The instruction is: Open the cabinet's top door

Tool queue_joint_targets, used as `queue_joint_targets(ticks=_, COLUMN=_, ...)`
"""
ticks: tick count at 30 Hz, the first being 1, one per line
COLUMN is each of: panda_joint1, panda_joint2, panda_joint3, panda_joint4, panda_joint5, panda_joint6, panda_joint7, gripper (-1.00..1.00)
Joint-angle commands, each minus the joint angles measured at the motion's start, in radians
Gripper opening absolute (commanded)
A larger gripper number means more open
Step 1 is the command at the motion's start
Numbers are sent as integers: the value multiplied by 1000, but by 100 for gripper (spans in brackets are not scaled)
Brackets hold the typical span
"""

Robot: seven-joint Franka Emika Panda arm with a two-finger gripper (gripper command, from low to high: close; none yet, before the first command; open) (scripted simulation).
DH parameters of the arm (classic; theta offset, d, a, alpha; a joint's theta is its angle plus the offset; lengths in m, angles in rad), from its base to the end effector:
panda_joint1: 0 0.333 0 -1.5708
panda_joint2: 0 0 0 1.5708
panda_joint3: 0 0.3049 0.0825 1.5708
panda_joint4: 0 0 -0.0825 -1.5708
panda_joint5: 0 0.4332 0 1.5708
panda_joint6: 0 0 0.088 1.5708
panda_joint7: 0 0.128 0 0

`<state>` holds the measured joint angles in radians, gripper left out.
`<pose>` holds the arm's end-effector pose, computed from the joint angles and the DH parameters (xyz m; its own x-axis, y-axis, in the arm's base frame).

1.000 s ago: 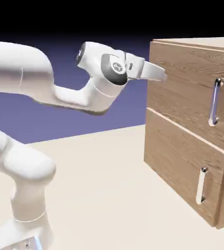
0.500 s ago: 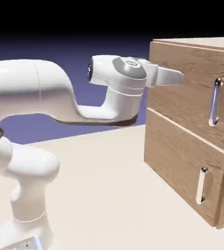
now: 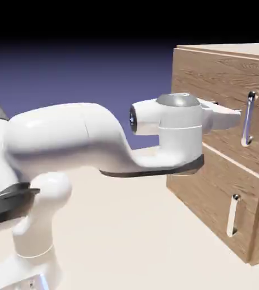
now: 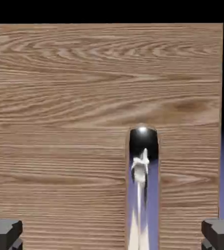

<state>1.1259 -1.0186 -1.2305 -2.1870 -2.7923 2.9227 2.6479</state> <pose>0.5281 -0.1248 0.5077 0.0308 -0.7042 0.7093 0.0191 -0.7091 -0.7048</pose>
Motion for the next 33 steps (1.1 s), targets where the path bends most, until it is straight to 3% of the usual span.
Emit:
queue_joint_targets(ticks=1, panda_joint1=17, panda_joint2=-7, panda_joint3=-19, panda_joint4=10, panda_joint5=-44, panda_joint6=-2, panda_joint7=30, gripper=0)
queue_joint_targets(ticks=9, panda_joint1=217, panda_joint2=11, panda_joint3=-140, panda_joint4=169, panda_joint5=-104, panda_joint6=-11, panda_joint7=61, gripper=0)
queue_joint_targets(ticks=10, panda_joint1=217, panda_joint2=11, panda_joint3=-140, panda_joint4=169, panda_joint5=-104, panda_joint6=-11, panda_joint7=61, gripper=-100)
queue_joint_targets(ticks=20, panda_joint1=-109, panda_joint2=146, panda_joint3=69, panda_joint4=-93, panda_joint5=-85, panda_joint6=-153, panda_joint7=248, gripper=-100)
queue_joint_targets(ticks=33, panda_joint1=-573, panda_joint2=73, panda_joint3=487, panda_joint4=-475, panda_joint5=231, panda_joint6=-366, panda_joint7=166, gripper=-100)
